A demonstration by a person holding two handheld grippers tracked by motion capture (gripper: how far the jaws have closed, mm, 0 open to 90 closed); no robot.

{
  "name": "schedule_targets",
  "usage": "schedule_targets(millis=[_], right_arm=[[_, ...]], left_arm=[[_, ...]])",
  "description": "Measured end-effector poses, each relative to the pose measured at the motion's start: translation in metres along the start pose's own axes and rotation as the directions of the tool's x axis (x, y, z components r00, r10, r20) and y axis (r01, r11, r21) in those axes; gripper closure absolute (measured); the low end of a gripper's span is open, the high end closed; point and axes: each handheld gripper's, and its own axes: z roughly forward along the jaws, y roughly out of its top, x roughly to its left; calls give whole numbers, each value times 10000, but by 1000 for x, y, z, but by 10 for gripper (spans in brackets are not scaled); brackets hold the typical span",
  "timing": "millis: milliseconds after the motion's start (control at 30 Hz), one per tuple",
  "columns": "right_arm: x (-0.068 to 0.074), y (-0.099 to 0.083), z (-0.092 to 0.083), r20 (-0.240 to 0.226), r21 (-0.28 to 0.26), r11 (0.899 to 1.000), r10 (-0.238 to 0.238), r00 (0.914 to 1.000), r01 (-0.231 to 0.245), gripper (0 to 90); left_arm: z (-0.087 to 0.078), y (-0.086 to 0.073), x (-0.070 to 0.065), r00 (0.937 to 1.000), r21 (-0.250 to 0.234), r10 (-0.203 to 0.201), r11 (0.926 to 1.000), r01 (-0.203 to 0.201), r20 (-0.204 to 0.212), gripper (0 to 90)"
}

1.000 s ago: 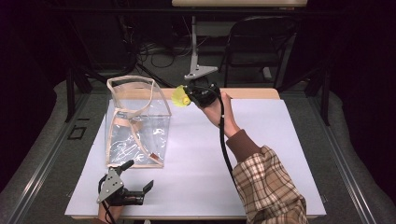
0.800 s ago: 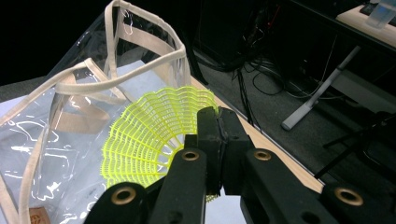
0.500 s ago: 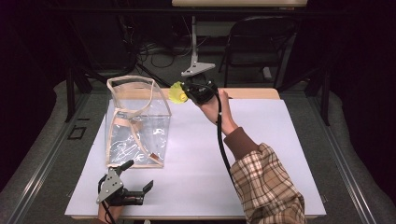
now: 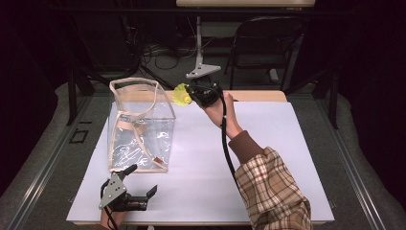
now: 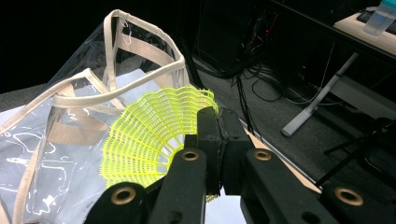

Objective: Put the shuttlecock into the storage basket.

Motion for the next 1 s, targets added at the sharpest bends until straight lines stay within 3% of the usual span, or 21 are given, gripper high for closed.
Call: schedule_targets(millis=[1000], right_arm=[[7, 13, 9, -24, -374, 9993, -96, 10000, 95, 893]], left_arm=[[-1, 0, 0, 10000, -14, 5, 10000, -5, 23, 2]])
